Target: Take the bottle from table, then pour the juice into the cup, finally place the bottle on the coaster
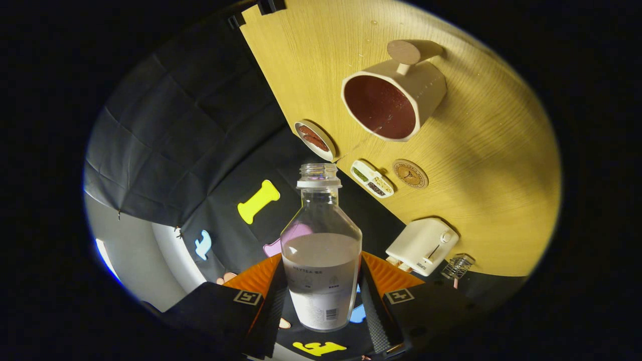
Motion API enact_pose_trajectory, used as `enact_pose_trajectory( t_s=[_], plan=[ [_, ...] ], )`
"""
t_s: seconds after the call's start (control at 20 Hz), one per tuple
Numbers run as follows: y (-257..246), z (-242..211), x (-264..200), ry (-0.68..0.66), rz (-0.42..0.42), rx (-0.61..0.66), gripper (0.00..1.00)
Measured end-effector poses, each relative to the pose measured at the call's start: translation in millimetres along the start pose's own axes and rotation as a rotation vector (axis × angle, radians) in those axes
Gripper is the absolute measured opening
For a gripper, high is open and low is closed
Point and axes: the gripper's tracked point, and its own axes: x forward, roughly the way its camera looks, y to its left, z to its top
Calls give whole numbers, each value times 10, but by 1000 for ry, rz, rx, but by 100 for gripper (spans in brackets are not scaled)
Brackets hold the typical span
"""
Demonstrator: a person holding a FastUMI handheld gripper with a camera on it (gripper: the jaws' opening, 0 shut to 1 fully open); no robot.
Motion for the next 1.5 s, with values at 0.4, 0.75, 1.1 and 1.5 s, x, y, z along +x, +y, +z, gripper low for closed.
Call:
enact_pose_trajectory(
  t_s=[0.4,0.75,1.1,1.5],
  plan=[
    [16,9,24,-29,-15,48,74],
    [-35,40,103,-30,-40,25,74],
    [-111,104,81,-49,-46,-70,74],
    [-342,6,74,-10,-56,-441,74]
  ],
)
